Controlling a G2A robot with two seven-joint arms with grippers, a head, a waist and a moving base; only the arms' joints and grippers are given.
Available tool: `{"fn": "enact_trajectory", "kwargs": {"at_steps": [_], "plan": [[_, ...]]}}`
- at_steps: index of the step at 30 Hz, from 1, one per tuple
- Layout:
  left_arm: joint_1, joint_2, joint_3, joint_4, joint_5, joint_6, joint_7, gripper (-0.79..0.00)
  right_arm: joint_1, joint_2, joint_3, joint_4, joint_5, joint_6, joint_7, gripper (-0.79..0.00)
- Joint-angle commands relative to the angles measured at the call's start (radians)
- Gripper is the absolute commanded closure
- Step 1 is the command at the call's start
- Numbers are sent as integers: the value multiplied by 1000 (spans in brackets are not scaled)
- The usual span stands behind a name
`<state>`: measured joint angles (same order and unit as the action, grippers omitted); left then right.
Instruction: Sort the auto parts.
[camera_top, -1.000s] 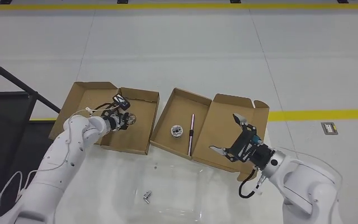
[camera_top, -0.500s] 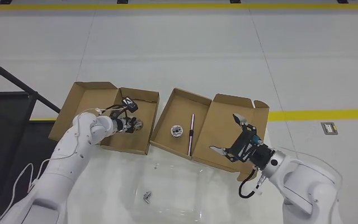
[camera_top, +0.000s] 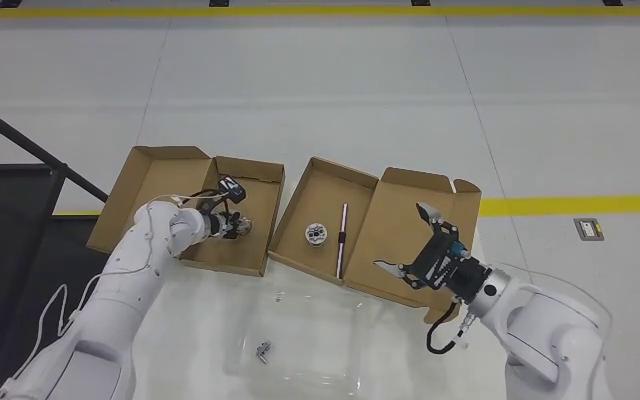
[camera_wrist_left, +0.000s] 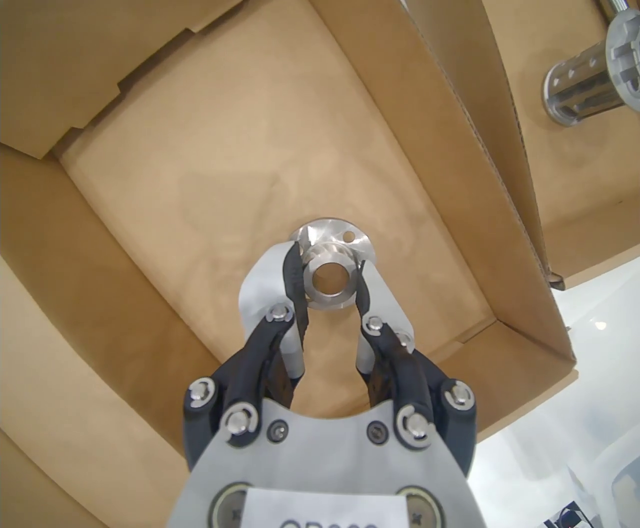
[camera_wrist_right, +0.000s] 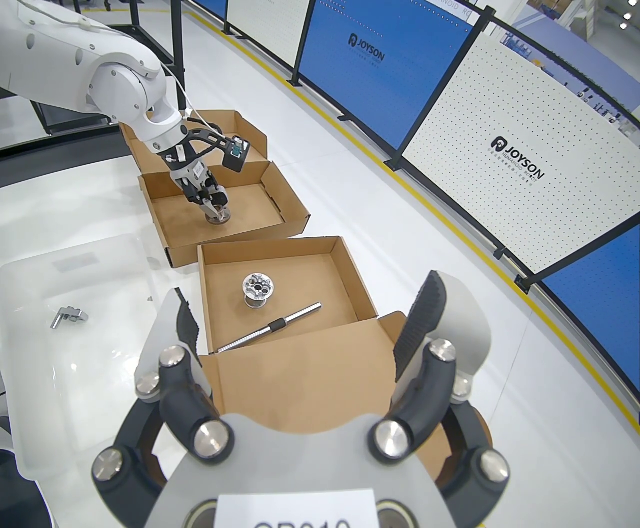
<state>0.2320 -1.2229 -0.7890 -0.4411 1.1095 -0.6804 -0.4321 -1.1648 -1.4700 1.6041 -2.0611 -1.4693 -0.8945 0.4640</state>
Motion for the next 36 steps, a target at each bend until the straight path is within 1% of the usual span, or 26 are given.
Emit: {"fn": "enact_trajectory", "kwargs": {"at_steps": [1,2,8,9,10,12,15,16,21,24,26,27,31,33,34,36], "plan": [[-3,-4,-2,12,5,-4,4,-403,0,0,0,0,0,0,0,-785],[-4,-6,-2,18,9,-5,6,-453,0,0,0,0,0,0,0,-785],[-11,-11,-19,39,15,-13,28,-465,0,0,0,0,0,0,0,-785],[-13,-10,-24,38,16,-15,36,-474,0,0,0,0,0,0,0,-785],[-15,-8,-31,38,13,-21,43,-502,0,0,0,0,0,0,0,-785],[-18,-2,-45,30,9,-43,54,-508,0,0,0,0,0,0,0,-785],[-15,10,-69,-1,-1,-100,65,-508,0,0,0,0,0,0,0,-785],[-12,16,-76,-17,-1,-121,64,-520,0,0,0,0,0,0,0,-785],[33,57,-134,-133,-3,-209,48,-520,0,0,0,0,0,0,0,-785],[86,90,-185,-239,-28,-276,-3,-517,0,0,0,0,0,0,0,-785],[133,114,-229,-333,-58,-319,-52,-471,0,0,0,0,0,0,0,-785],[159,128,-252,-391,-68,-332,-87,-471,0,0,0,0,0,0,0,-785],[301,183,-346,-668,-173,-332,-246,-511,0,0,0,0,0,0,0,-785],[377,211,-386,-807,-253,-332,-351,-505,0,0,0,0,0,0,0,-785],[411,225,-405,-869,-288,-325,-382,-517,0,0,0,0,0,0,0,-785],[472,255,-411,-966,-335,-308,-400,-585,0,0,0,0,0,0,0,-785]]}}
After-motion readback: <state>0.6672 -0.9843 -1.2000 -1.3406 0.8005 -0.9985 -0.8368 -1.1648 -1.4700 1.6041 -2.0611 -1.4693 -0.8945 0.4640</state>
